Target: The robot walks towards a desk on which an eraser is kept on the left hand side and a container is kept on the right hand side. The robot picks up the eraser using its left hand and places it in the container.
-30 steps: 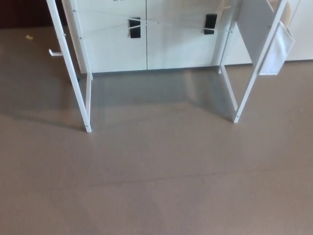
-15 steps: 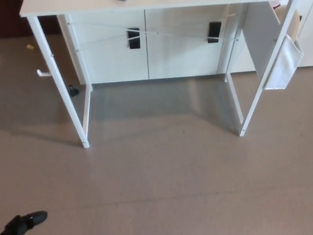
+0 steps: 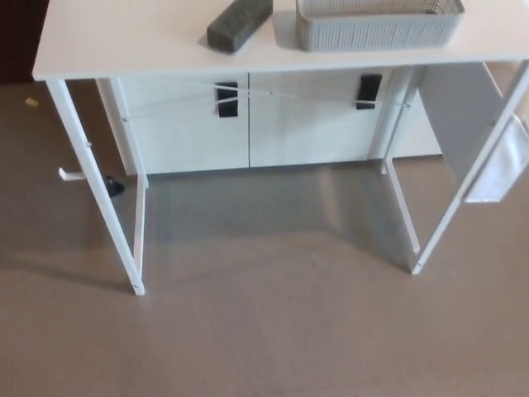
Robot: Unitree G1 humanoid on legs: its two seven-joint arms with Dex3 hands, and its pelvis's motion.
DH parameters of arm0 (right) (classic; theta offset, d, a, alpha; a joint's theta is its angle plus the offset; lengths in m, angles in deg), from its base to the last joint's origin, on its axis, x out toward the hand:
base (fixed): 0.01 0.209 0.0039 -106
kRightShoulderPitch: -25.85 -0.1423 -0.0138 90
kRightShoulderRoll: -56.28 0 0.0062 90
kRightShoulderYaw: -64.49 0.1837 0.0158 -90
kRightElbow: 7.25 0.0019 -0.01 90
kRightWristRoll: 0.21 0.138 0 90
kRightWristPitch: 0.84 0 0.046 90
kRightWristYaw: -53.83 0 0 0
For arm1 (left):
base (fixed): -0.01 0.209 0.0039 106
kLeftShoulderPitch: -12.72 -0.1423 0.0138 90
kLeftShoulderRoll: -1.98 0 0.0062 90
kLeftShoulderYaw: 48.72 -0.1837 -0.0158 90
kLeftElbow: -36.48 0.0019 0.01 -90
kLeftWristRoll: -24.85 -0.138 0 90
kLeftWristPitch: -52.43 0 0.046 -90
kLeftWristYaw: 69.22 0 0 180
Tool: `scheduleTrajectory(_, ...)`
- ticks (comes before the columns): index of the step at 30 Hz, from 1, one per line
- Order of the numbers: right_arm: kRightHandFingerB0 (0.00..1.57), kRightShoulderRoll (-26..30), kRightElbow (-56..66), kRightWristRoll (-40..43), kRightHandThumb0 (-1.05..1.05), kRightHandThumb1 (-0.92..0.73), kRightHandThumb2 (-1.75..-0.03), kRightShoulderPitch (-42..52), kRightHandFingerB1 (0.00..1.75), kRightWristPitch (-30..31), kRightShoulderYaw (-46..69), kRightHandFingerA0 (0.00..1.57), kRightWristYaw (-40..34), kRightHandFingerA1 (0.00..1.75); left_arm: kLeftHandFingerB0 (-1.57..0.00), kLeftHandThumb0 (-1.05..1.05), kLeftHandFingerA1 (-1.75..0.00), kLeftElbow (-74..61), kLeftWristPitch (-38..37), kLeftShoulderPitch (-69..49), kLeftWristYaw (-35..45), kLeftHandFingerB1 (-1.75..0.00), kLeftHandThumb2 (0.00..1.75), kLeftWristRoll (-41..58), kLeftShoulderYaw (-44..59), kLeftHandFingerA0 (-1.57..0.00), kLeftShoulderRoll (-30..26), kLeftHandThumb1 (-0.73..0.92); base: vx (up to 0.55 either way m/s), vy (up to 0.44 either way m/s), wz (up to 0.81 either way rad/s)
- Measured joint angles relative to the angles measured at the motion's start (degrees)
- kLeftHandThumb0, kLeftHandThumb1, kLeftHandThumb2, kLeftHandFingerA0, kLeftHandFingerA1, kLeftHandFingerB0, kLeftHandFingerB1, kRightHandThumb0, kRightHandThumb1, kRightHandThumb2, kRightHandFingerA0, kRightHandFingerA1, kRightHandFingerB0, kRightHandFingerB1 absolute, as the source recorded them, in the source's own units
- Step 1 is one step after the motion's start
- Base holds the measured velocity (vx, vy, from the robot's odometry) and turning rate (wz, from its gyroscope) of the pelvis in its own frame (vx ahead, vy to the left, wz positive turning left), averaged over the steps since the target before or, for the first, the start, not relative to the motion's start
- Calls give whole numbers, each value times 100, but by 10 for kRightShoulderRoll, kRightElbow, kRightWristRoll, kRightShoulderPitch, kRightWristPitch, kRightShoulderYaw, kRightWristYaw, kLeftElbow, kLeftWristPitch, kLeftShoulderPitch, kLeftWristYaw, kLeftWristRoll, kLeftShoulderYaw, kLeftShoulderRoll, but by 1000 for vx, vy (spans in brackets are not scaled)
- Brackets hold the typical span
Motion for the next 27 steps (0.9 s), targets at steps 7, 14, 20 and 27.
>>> scheduleTrajectory(7, 51, 8, 0, -3, -31, -62, -59, -1, 41, -1, -2, 65, -2, 46, -39, -52, -114, 2, -10, 2, 1, -81, 91, -4, -9, -43, -4, 35, 359, -127, 2)
scheduleTrajectory(14, 51, 11, 0, -8, -30, -62, -58, 3, 40, -1, -10, 65, -7, 45, -39, -50, -90, 1, -14, 0, 1, -71, 100, -6, -10, -59, -4, 30, 249, -34, -8)
scheduleTrajectory(20, 52, 9, -1, -11, -30, -62, -58, 7, 41, -1, -15, 65, -8, 46, -40, -50, -91, 1, -16, -3, 0, -72, 100, -7, -10, -61, -6, 30, 284, 214, -9)
scheduleTrajectory(27, 51, 6, -1, -17, -31, -63, -58, 4, 41, -2, -20, 64, -8, 46, -41, -51, -92, 2, -19, 1, -6, -74, 101, -7, -9, -61, -12, 30, 233, 105, 6)
